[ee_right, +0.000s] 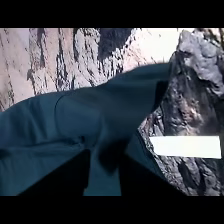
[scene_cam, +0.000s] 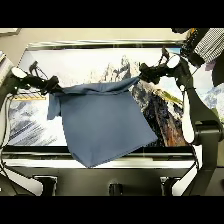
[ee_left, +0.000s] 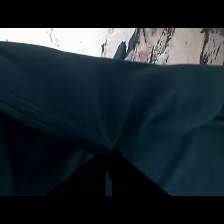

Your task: Fold the clothes and pants, and hang the long-sleeved shirts on hangers.

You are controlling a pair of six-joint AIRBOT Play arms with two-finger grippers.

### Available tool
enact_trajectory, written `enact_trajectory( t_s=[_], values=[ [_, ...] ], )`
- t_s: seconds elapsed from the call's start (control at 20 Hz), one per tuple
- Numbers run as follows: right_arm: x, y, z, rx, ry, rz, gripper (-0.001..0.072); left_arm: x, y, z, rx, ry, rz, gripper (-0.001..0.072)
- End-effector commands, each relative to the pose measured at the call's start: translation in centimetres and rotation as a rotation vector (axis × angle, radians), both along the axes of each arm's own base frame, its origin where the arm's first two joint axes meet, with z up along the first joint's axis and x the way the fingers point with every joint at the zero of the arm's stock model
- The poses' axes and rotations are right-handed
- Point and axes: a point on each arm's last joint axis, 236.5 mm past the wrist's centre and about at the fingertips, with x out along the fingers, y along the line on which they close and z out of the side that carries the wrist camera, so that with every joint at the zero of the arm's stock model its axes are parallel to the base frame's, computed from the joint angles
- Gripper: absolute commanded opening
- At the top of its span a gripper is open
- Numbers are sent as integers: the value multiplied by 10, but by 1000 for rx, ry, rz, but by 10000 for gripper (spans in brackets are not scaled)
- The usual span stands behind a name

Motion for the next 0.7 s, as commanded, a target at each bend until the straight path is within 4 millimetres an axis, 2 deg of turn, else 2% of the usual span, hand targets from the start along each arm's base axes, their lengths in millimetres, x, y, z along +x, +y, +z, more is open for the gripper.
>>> enact_trajectory(
  t_s=[0.0,0.1,0.25,0.35,0.4,0.5,0.6,0.65],
  values=[
    [-20,-11,-10,2,81,61,391,-1,-11,-25,-4,43,-17,13],
    [-58,-55,0,-70,159,159,413,-7,-12,-23,-8,61,-31,13],
    [-126,-149,4,-217,354,187,413,-23,-17,-21,-19,111,-67,13],
    [-150,-182,10,-177,377,101,412,-30,-19,-18,-24,132,-84,13],
    [-167,-190,5,-162,404,77,412,-33,-20,-17,-26,138,-91,13],
    [-207,-186,-12,-136,454,97,413,-35,-22,-15,-27,144,-98,13],
    [-233,-167,-35,-87,463,98,424,-39,-23,-15,-30,156,-106,14],
    [-244,-155,-47,-48,456,101,461,-40,-23,-15,-31,162,-110,14]
  ],
)
